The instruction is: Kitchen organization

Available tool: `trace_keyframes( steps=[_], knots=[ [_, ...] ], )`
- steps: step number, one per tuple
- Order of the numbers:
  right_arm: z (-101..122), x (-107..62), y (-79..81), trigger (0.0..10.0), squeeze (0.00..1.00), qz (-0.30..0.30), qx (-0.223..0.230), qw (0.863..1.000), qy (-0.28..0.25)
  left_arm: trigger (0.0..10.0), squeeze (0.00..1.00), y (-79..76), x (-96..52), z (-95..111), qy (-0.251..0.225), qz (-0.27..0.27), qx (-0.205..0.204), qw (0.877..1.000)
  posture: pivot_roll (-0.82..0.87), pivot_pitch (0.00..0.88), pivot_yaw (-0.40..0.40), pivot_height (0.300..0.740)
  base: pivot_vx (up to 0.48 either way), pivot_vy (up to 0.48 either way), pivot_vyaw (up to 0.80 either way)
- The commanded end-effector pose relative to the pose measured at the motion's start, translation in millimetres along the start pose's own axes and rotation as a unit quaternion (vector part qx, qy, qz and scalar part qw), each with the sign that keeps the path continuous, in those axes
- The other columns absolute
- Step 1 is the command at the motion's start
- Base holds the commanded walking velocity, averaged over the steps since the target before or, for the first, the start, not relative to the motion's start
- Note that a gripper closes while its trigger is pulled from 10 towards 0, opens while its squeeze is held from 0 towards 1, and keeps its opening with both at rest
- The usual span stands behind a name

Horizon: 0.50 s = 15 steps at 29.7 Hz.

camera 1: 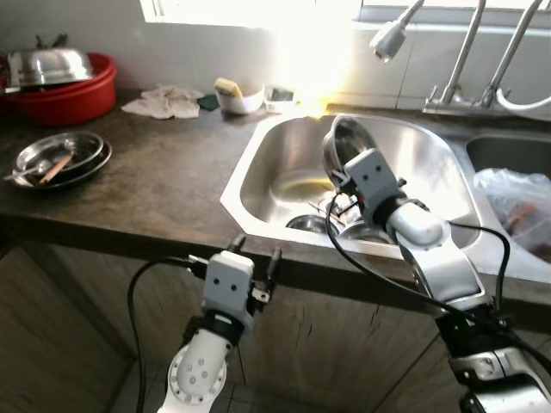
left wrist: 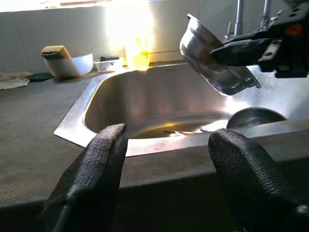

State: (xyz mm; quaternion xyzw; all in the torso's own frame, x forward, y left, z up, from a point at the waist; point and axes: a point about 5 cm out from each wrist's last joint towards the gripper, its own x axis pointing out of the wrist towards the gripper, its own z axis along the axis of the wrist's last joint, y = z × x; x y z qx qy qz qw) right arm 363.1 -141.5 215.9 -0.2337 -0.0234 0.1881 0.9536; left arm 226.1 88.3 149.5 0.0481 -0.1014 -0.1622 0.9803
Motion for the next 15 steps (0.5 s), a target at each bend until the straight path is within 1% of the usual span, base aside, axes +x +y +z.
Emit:
trace_keyframes(
  steps=[1, 2, 4, 5, 6, 8, 9, 10, 15],
  knots=[
    [7.9, 5.4, -8.7, 10.0, 0.00, -0.010, -0.011, 1.000, -0.007, 10.0, 0.00, -3.1, -3.8, 1.4, 0.004, -0.005, -0.005, 1.000, 0.05, 0.077, -0.035, 0.740, 0.000, 0.000, 0.00],
    [7.2, 6.6, -9.7, 10.0, 0.00, -0.011, -0.012, 1.000, -0.005, 10.0, 0.00, -3.5, -4.2, 1.7, 0.003, -0.005, -0.005, 1.000, 0.05, 0.077, -0.035, 0.740, 0.000, 0.000, 0.00],
    [0.5, 11.2, -15.1, 10.0, 0.00, -0.024, -0.023, 0.999, 0.020, 10.0, 0.00, -5.8, -6.3, 2.0, 0.006, -0.008, -0.007, 1.000, 0.05, 0.089, -0.038, 0.740, 0.000, 0.000, 0.00],
    [-6.6, 14.0, -19.0, 10.0, 0.00, -0.030, -0.033, 0.998, 0.046, 10.0, 0.00, -7.4, -8.6, 3.3, 0.007, -0.009, -0.010, 1.000, 0.06, 0.103, -0.039, 0.740, 0.000, 0.000, 0.00],
    [-6.6, 14.0, -19.0, 10.0, 0.00, -0.030, -0.033, 0.998, 0.046, 10.0, 0.00, -7.4, -8.6, 3.3, 0.007, -0.009, -0.010, 1.000, 0.06, 0.103, -0.039, 0.740, 0.000, 0.000, 0.00],
    [-14.2, 17.0, -23.0, 10.0, 0.00, -0.034, -0.039, 0.996, 0.067, 10.0, 0.00, -9.7, -12.2, 3.9, 0.012, -0.010, -0.014, 1.000, 0.06, 0.133, -0.042, 0.740, 0.000, 0.000, 0.00],
    [-14.2, 17.0, -23.0, 10.0, 0.00, -0.034, -0.039, 0.996, 0.067, 10.0, 0.00, -9.7, -12.2, 3.9, 0.012, -0.010, -0.014, 1.000, 0.06, 0.133, -0.042, 0.740, 0.000, 0.000, 0.00],
    [-16.7, 17.9, -24.3, 10.0, 0.00, -0.036, -0.042, 0.996, 0.074, 10.0, 0.00, -10.9, -14.1, 5.0, 0.013, -0.011, -0.017, 1.000, 0.06, 0.151, -0.043, 0.740, 0.000, 0.000, 0.00],
    [-25.3, 19.8, -25.1, 10.0, 0.00, -0.028, -0.046, 0.993, 0.100, 10.0, 0.00, -14.4, -18.5, 8.6, 0.017, -0.014, -0.022, 1.000, 0.07, 0.184, -0.046, 0.740, 0.000, 0.000, 0.00]
  ],
)
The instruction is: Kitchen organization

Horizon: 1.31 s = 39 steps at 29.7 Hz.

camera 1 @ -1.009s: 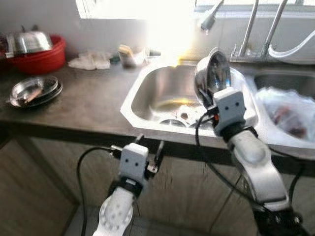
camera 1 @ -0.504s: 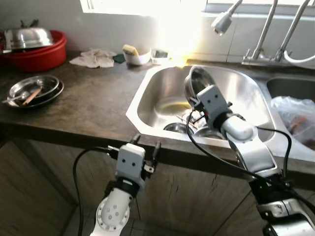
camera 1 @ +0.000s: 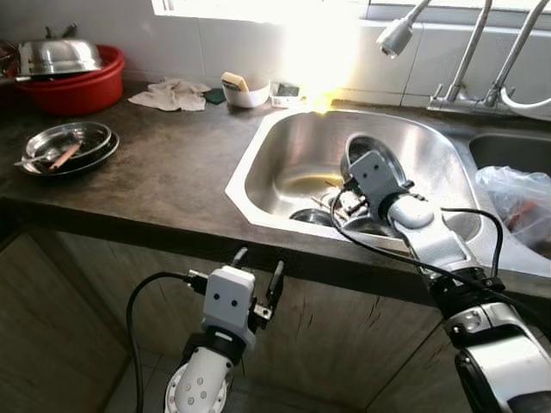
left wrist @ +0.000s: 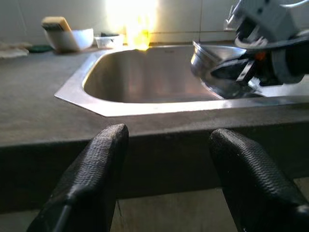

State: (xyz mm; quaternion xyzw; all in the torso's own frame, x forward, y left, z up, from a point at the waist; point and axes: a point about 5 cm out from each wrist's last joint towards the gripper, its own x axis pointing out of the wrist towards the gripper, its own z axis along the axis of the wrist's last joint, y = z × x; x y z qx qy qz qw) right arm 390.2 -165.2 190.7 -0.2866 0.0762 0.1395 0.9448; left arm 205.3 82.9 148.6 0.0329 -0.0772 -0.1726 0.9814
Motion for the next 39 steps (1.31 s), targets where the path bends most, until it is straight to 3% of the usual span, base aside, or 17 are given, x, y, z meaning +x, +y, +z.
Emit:
trace_keyframes(
  steps=[1, 8, 9, 10, 11, 12, 19, 20, 21, 22, 25, 27, 28, 29, 30, 34, 39],
  knots=[
    [8.3, 1.1, -8.7, 10.0, 0.00, -0.010, -0.011, 1.000, -0.008, 10.0, 0.00, -3.7, -2.6, 6.1, -0.003, -0.005, -0.003, 1.000, 0.07, 0.202, -0.046, 0.740, 0.000, 0.000, 0.00],
    [1.2, 2.6, -8.7, 10.0, 0.00, -0.011, -0.017, 1.000, 0.008, 10.0, 0.00, -4.5, -7.2, 10.8, -0.001, -0.006, -0.009, 1.000, 0.07, 0.226, -0.042, 0.740, 0.000, 0.000, 0.00],
    [-0.6, 3.0, -8.8, 10.0, 0.10, -0.012, -0.017, 1.000, 0.012, 10.0, 0.00, -4.2, -7.5, 11.0, 0.001, -0.006, -0.008, 1.000, 0.07, 0.228, -0.039, 0.740, 0.000, 0.000, 0.00],
    [-2.2, 3.2, -9.5, 10.0, 0.63, -0.014, -0.016, 1.000, 0.015, 10.0, 0.00, -4.1, -7.6, 11.6, 0.002, -0.007, -0.007, 1.000, 0.07, 0.228, -0.039, 0.740, 0.000, 0.000, 0.00],
    [-2.5, 3.2, -9.6, 10.0, 0.63, -0.015, -0.015, 1.000, 0.015, 10.0, 0.00, -4.1, -7.5, 11.8, 0.002, -0.007, -0.008, 1.000, 0.07, 0.228, -0.039, 0.740, 0.000, 0.000, 0.00],
    [-2.6, 3.1, -9.8, 10.0, 1.00, -0.016, -0.014, 1.000, 0.014, 10.0, 0.00, -3.7, -7.3, 11.9, 0.003, -0.007, -0.008, 1.000, 0.07, 0.230, -0.036, 0.740, 0.000, 0.000, 0.00],
    [3.0, 0.1, -14.1, 10.0, 1.00, -0.040, -0.018, 0.999, -0.008, 10.0, 0.00, -1.2, -4.2, 11.3, 0.004, -0.007, -0.004, 1.000, 0.07, 0.216, -0.033, 0.740, 0.000, 0.000, 0.00],
    [3.5, 0.1, -14.3, 10.0, 0.58, -0.041, -0.019, 0.999, -0.010, 10.0, 0.00, -1.0, -3.9, 11.2, 0.004, -0.007, -0.004, 1.000, 0.07, 0.216, -0.033, 0.740, 0.000, 0.000, 0.00],
    [4.9, -1.1, -14.7, 10.0, 0.58, -0.047, -0.016, 0.999, -0.015, 10.0, 0.00, -0.4, -3.7, 10.7, 0.005, -0.006, -0.003, 1.000, 0.07, 0.210, -0.034, 0.740, 0.000, 0.000, 0.00],
    [5.7, -1.6, -14.9, 10.0, 0.00, -0.052, -0.014, 0.998, -0.018, 10.0, 0.00, 0.2, -3.1, 10.1, 0.005, -0.006, -0.003, 1.000, 0.07, 0.205, -0.032, 0.740, 0.000, 0.000, 0.00],
    [14.3, -11.0, -12.8, 10.0, 0.00, -0.076, -0.008, 0.995, -0.060, 10.0, 0.00, 1.4, -1.7, 7.9, 0.006, -0.004, -0.001, 1.000, 0.07, 0.191, -0.033, 0.740, 0.000, 0.000, 0.00],
    [14.3, -11.0, -12.8, 10.0, 0.00, -0.076, -0.008, 0.995, -0.060, 10.0, 0.00, 1.4, -1.7, 7.9, 0.006, -0.004, -0.001, 1.000, 0.07, 0.191, -0.033, 0.740, 0.000, 0.000, 0.00],
    [24.6, -21.6, -9.1, 10.0, 0.00, -0.091, 0.014, 0.990, -0.109, 10.0, 0.00, 3.2, 0.7, 6.9, 0.005, -0.003, 0.002, 1.000, 0.06, 0.170, -0.028, 0.740, 0.000, 0.000, 0.00],
    [24.6, -21.6, -9.1, 10.0, 0.00, -0.091, 0.014, 0.990, -0.109, 10.0, 0.00, 3.2, 0.7, 6.9, 0.005, -0.003, 0.002, 1.000, 0.06, 0.170, -0.028, 0.740, 0.000, 0.000, 0.00],
    [34.1, -35.7, -5.9, 10.0, 0.00, -0.109, 0.035, 0.981, -0.155, 10.0, 0.00, 5.2, 2.7, 5.8, 0.003, -0.002, 0.004, 1.000, 0.06, 0.163, -0.027, 0.740, 0.000, 0.000, 0.00],
    [40.4, -50.4, -0.8, 10.0, 0.00, -0.122, 0.056, 0.972, -0.191, 10.0, 0.00, 7.2, 5.6, 3.4, 0.004, -0.001, 0.005, 1.000, 0.05, 0.142, -0.021, 0.740, 0.000, 0.000, 0.00],
    [40.3, -73.3, 12.0, 10.0, 0.00, -0.132, 0.132, 0.955, -0.229, 10.0, 0.00, 8.5, 8.6, 1.7, 0.002, -0.001, 0.007, 1.000, 0.04, 0.115, -0.020, 0.740, 0.000, 0.000, 0.00]
  ],
)
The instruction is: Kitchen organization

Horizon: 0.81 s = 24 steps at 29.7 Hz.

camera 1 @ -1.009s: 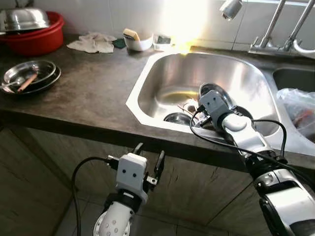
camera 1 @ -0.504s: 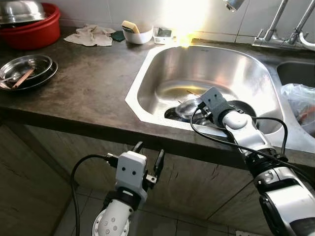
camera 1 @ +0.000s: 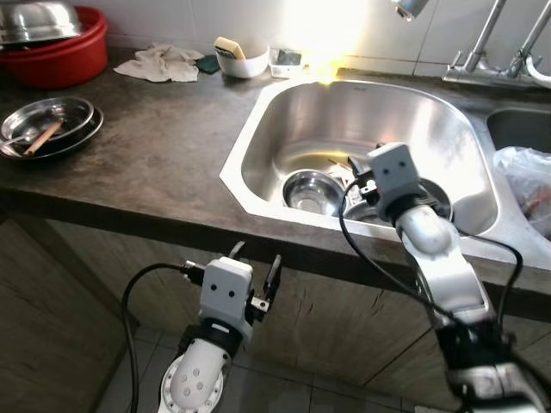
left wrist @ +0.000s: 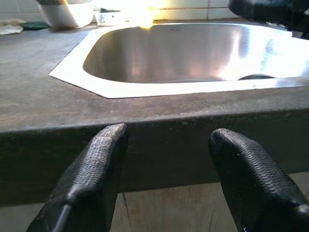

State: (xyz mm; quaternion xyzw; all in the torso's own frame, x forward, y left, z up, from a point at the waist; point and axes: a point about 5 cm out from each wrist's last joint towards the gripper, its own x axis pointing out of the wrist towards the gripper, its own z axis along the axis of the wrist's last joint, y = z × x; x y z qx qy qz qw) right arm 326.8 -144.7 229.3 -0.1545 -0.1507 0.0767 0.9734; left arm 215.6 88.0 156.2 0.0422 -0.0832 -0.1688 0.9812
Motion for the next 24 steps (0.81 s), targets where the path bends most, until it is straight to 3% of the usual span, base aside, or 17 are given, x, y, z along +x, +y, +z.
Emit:
trace_keyframes(
  steps=[1, 2, 4, 5, 7, 14, 17, 24],
  knots=[
    [6.1, -12.1, -1.7, 10.0, 0.00, -0.017, 0.042, 0.999, -0.017, 10.0, 0.00, -0.5, -0.1, -4.0, 0.005, -0.004, -0.004, 1.000, 0.04, 0.113, -0.020, 0.740, 0.000, 0.000, 0.00],
    [6.1, -12.1, -1.7, 10.0, 0.00, -0.017, 0.042, 0.999, -0.017, 10.0, 0.00, -0.5, -0.1, -4.0, 0.005, -0.004, -0.004, 1.000, 0.04, 0.113, -0.020, 0.740, 0.000, 0.000, 0.00],
    [4.7, -37.2, 12.0, 10.0, 0.00, -0.008, 0.080, 0.997, -0.024, 10.0, 0.00, 0.2, 0.0, -6.0, 0.007, 0.000, -0.004, 1.000, 0.04, 0.094, -0.020, 0.740, 0.000, 0.000, 0.00],
    [4.7, -37.2, 12.0, 10.0, 0.00, -0.008, 0.080, 0.997, -0.024, 10.0, 0.00, 0.2, 0.0, -6.0, 0.007, 0.000, -0.004, 1.000, 0.04, 0.094, -0.020, 0.740, 0.000, 0.000, 0.00],
    [-1.2, -52.7, 20.7, 10.0, 0.00, 0.002, 0.095, 0.995, -0.010, 10.0, 0.00, -0.3, -1.0, -6.7, 0.006, -0.001, -0.005, 1.000, 0.04, 0.082, -0.016, 0.740, 0.000, 0.000, 0.00],
    [-12.7, -77.9, 31.4, 10.0, 0.00, 0.031, 0.138, 0.990, 0.019, 10.0, 0.00, -0.3, -2.4, -7.0, 0.001, -0.008, -0.007, 1.000, 0.03, 0.053, -0.008, 0.740, 0.000, 0.000, 0.00],
    [-15.7, -85.2, 33.1, 10.0, 0.00, 0.039, 0.153, 0.987, 0.029, 10.0, 0.00, 1.5, -3.1, -7.2, -0.001, -0.010, -0.005, 1.000, 0.03, 0.046, -0.006, 0.740, 0.000, 0.000, 0.00],
    [-15.3, -82.9, 31.8, 10.0, 0.00, 0.032, 0.158, 0.986, 0.030, 10.0, 0.00, 1.0, -0.3, -7.9, -0.005, -0.006, -0.002, 1.000, 0.03, 0.022, -0.011, 0.740, 0.000, 0.000, 0.00]
  ],
)
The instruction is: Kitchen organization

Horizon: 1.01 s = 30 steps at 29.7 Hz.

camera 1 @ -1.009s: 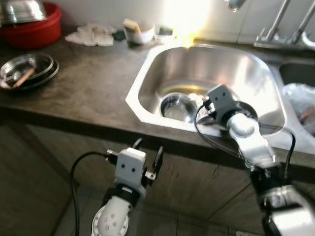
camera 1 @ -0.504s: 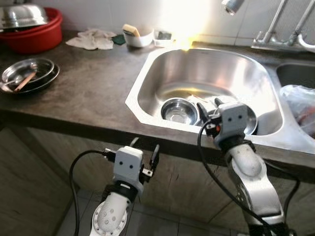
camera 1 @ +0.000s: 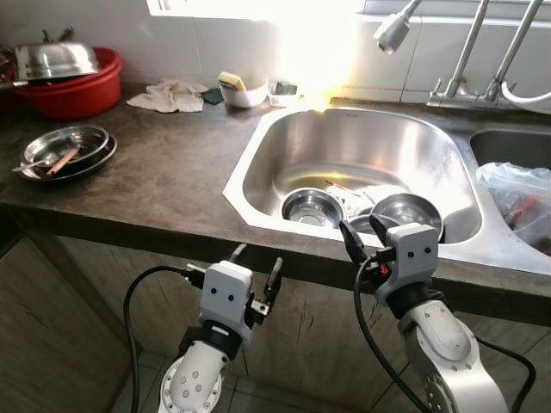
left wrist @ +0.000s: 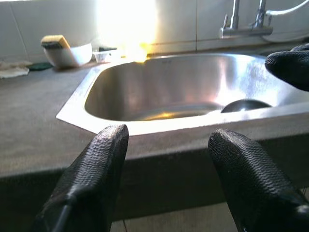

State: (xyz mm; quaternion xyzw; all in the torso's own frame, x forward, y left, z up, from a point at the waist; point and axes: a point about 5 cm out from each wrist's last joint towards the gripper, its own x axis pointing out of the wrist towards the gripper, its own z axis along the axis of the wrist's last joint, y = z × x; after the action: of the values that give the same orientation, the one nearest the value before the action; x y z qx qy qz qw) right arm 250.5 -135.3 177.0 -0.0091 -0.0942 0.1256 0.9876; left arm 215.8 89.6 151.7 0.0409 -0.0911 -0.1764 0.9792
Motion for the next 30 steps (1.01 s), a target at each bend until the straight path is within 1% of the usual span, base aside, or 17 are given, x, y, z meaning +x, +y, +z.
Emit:
trace_keyframes(
  steps=[1, 12, 19, 30],
  knots=[
    [5.9, 0.9, -0.3, 10.0, 0.00, 0.000, 0.003, 1.000, -0.009, 10.0, 0.00, -0.2, 1.0, -3.4, 0.003, 0.003, -0.001, 1.000, 0.03, 0.022, -0.011, 0.740, 0.000, 0.000, 0.00],
    [8.6, 6.7, 3.1, 10.0, 0.00, 0.004, 0.007, 1.000, -0.012, 10.0, 0.00, -0.1, 1.0, -6.0, 0.004, 0.004, 0.003, 1.000, 0.03, 0.018, -0.015, 0.740, 0.000, 0.000, 0.00],
    [7.3, 7.3, 7.6, 10.0, 0.00, 0.009, 0.011, 1.000, -0.007, 10.0, 0.00, -0.7, -0.4, -7.0, 0.006, 0.007, 0.003, 1.000, 0.03, 0.035, -0.018, 0.740, 0.000, 0.000, 0.00],
    [6.3, 9.7, 8.8, 10.0, 0.00, 0.009, 0.002, 1.000, 0.000, 10.0, 0.00, 0.3, 0.6, -7.0, 0.006, 0.016, 0.003, 1.000, 0.03, 0.047, -0.022, 0.740, 0.000, 0.000, 0.00]
  ],
)
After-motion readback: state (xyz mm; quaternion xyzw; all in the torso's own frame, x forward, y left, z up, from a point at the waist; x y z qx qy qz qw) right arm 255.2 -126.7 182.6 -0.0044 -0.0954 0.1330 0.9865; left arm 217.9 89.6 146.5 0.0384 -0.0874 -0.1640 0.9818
